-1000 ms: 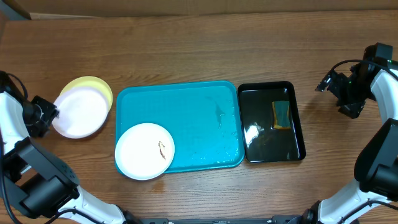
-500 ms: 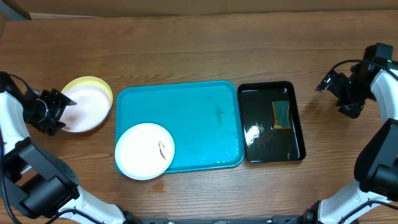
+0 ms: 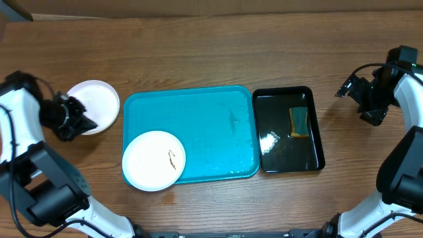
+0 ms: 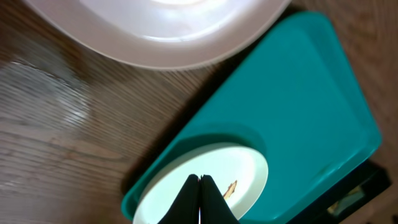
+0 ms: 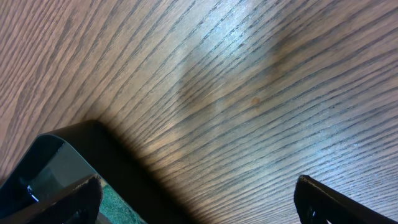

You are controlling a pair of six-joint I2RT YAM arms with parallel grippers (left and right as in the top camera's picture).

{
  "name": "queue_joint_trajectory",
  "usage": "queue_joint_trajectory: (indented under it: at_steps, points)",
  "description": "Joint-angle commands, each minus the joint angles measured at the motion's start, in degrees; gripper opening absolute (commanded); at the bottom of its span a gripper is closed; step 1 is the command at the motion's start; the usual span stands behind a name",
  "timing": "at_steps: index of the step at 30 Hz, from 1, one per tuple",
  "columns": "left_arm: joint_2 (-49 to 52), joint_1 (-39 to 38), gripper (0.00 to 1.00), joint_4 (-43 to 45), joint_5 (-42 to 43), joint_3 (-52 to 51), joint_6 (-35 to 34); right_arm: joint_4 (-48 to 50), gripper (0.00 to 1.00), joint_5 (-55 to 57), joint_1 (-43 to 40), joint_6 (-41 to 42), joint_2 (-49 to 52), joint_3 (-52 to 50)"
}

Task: Clean dirty plates on tray and stack at the side
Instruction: 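Move the left gripper to the other white plate and grip its rim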

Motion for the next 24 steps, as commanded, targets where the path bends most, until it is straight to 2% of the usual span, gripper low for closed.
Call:
queue_joint_trajectory:
  at_steps: [1, 4, 9, 12, 16, 19, 24]
  points:
    - [-1.9, -5.9, 0.04, -0.9, -4.0, -1.8, 2.1, 0.2, 1.0, 0.0, 0.2, 0.0, -1.3, 1.5]
    - [-1.9, -11.5, 0.15, -0.9, -8.9, -4.0, 2.0, 0.2, 1.0, 0.0, 0.2, 0.0, -1.3, 1.5]
    - [-1.9, -19.3, 0.24, -0.9, -15.0, -7.7, -0.7, 0.1, 1.0, 0.0, 0.2, 0.0, -1.3, 1.5]
    - [-1.9, -21.5, 0.28, -1.1, -21.0, -8.4, -4.6, 0.2, 1.0, 0.0, 0.2, 0.0, -1.3, 1.5]
    - [-1.9, -21.5, 0.36, -2.1, -21.7, -8.4, -5.2, 0.1, 1.0, 0.0, 0.2, 0.0, -1.3, 1.5]
    - [-1.9, -21.5, 0.37, -4.7, -22.1, -8.5, -6.1, 0.1, 1.0, 0.0, 0.2, 0.0, -1.3, 1.5]
    - [-1.9, -21.4, 0.31, -5.8, -23.6, -9.5, -10.2, 0.2, 1.0, 0.0, 0.2, 0.0, -1.3, 1.5]
